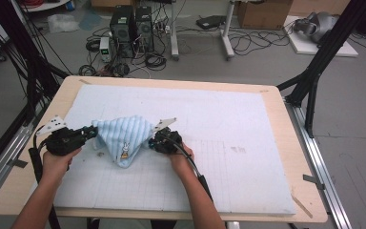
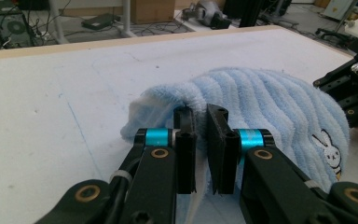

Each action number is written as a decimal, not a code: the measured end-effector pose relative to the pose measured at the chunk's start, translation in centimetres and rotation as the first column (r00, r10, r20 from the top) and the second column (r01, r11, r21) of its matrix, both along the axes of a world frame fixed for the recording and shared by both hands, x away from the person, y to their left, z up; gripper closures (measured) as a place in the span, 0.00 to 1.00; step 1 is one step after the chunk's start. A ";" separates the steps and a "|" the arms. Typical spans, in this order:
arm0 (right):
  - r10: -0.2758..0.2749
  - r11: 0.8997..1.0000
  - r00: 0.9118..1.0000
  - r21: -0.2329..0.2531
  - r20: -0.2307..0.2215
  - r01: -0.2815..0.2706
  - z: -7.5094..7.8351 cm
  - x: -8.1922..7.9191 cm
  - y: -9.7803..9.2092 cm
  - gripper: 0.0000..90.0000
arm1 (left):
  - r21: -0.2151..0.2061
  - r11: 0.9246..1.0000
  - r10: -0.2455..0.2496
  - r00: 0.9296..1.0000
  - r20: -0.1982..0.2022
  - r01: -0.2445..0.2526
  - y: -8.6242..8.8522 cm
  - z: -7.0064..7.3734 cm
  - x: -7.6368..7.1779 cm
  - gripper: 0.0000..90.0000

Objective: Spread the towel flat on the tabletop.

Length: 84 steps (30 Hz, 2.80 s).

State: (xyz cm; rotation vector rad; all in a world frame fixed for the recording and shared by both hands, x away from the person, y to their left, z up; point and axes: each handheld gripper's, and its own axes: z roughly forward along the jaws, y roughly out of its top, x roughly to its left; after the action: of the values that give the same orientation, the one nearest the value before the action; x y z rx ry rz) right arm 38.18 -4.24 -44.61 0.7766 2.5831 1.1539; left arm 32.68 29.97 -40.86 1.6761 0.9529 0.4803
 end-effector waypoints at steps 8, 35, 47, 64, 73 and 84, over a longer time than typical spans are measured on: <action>-0.110 0.994 0.993 0.020 0.037 0.110 1.4 -2.1 -7.5 0.95 | -0.010 0.994 -0.105 0.994 -0.024 0.105 -2.6 -0.5 0.0 0.91; -0.579 0.815 0.809 0.112 0.100 0.569 2.3 0.6 -17.2 0.66 | 0.005 0.974 -0.223 0.972 -0.073 0.224 -7.9 -1.7 0.4 0.53; -0.546 0.837 0.826 0.137 0.139 0.529 2.0 -4.4 -20.0 0.45 | 0.096 0.912 -0.387 0.914 -0.123 0.399 -14.2 -2.5 0.9 0.42; -0.298 0.949 0.953 0.121 0.051 0.290 0.5 -4.4 -15.3 0.52 | 0.055 0.950 -0.300 0.947 -0.115 0.308 -14.9 -1.6 2.3 0.96; -0.196 0.972 0.980 0.132 -0.020 0.197 0.1 -3.4 -10.9 0.50 | 0.009 0.960 -0.278 0.954 -0.111 0.281 -13.9 -1.4 2.3 0.96; -0.177 0.973 0.983 0.161 0.054 0.166 0.9 -3.1 -9.8 0.96 | 0.029 0.966 -0.249 0.959 -0.131 0.255 -12.6 -1.5 2.2 0.96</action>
State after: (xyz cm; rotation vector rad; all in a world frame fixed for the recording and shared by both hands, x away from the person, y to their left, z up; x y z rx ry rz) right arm 35.11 -14.08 -43.70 0.9549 2.3393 1.3146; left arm 34.92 17.37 -42.37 1.8569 0.8078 0.2276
